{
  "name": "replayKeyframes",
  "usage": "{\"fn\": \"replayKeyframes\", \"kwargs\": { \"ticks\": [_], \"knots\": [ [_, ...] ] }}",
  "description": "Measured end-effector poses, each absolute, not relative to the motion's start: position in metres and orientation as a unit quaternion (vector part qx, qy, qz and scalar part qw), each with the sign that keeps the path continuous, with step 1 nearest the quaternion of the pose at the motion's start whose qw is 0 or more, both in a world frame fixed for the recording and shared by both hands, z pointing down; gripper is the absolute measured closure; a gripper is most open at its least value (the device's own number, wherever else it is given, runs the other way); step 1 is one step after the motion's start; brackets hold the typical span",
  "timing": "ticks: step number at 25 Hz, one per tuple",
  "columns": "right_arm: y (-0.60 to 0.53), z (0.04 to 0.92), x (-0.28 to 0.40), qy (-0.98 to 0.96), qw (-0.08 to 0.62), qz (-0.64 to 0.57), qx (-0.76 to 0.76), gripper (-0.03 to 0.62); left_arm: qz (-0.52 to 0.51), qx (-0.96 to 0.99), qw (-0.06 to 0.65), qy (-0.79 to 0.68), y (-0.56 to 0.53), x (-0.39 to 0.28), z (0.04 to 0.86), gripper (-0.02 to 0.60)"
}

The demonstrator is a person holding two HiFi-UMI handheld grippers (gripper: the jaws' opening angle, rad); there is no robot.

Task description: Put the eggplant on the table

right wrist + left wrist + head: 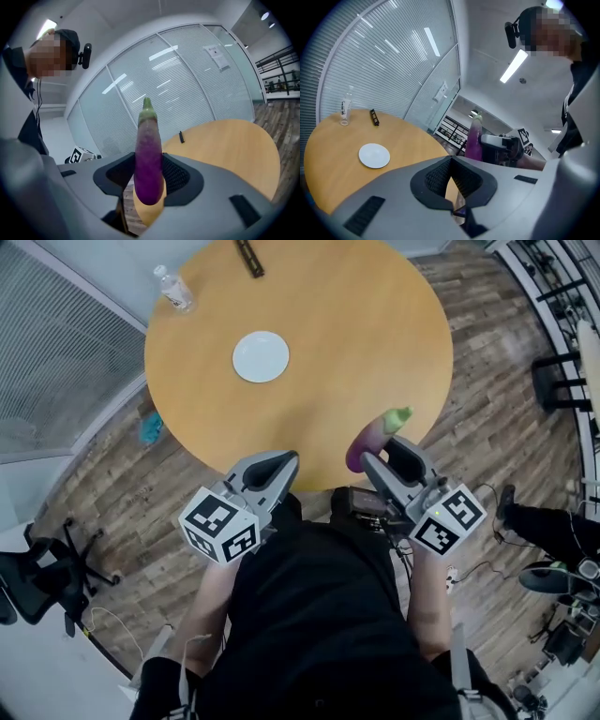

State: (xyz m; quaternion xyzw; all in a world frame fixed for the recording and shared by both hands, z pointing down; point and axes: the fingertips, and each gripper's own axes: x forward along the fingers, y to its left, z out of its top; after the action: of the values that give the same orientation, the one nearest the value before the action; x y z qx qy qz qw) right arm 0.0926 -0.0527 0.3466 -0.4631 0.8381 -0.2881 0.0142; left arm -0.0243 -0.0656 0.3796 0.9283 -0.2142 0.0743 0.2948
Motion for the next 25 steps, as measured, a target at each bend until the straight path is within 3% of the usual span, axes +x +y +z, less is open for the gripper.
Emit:
{"fn": "replayKeyframes", "kwargs": {
  "ticks": [13,25],
  "knots": [
    [-0.046,0.363,0.031,0.836,-0.011,-0.302,-0.457,0.402,0.08,0.934,0.298,-0.182,-0.065,-0.055,0.385,0.571],
    [-0.1,0.396,-0.032,0.871,-0.094,-0.294,-0.381,0.402,0.058,0.911,0.323,-0.25,-0.065,-0.113,0.394,0.571]
  ]
}}
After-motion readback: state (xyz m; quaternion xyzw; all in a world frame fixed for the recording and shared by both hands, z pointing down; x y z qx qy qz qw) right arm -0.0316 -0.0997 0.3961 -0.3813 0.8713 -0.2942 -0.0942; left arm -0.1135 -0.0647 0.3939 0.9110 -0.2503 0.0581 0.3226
